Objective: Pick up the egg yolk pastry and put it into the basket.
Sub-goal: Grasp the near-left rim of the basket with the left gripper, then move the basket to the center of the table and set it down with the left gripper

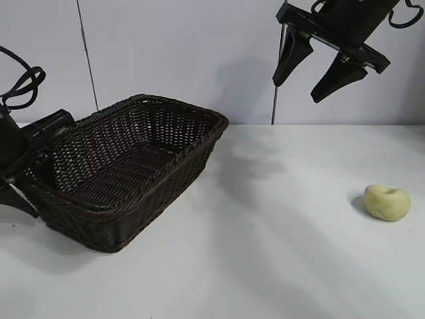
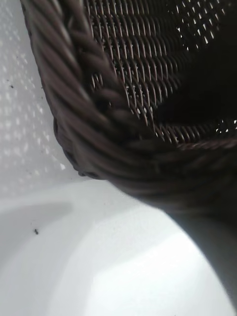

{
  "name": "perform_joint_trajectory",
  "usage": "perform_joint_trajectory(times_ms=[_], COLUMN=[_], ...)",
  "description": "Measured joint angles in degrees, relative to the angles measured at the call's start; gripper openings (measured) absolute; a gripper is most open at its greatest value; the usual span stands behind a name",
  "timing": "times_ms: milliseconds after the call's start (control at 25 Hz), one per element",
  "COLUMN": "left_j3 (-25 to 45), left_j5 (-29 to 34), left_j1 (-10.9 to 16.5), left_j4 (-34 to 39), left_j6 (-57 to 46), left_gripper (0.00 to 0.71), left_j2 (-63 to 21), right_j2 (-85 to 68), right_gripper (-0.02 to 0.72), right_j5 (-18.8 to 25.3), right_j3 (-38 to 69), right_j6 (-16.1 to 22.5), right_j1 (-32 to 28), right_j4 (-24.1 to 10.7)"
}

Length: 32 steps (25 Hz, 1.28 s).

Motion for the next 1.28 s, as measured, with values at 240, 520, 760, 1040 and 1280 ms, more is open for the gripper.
perform_joint_trajectory(times_ms=[240, 520, 760, 1040, 1280], left_j3=[0.0, -1.43, -6.14, -15.23, -26.72], left_j5=[-0.33, 2.76, 7.48, 16.74, 25.44], left_j1=[0.0, 0.17, 0.17, 0.17, 0.17], left_j4=[-0.6, -0.66, -0.37, 0.48, -1.82], left_j6=[0.0, 2.7, 9.99, 23.04, 36.26], left_gripper=[0.104, 0.104, 0.103, 0.103, 0.103], left_j2=[0.05, -0.01, -0.06, 3.05, 10.34], right_j2=[0.0, 0.0, 0.0, 0.0, 0.0], right_gripper=[0.496, 0.496, 0.496, 0.496, 0.496], right_j5=[0.21, 0.33, 0.71, 1.58, 1.91], right_j3=[0.0, 0.0, 0.0, 0.0, 0.0], right_j6=[0.0, 0.0, 0.0, 0.0, 0.0], right_j1=[0.0, 0.0, 0.0, 0.0, 0.0], right_j4=[-0.05, -0.05, -0.26, -0.45, -0.45])
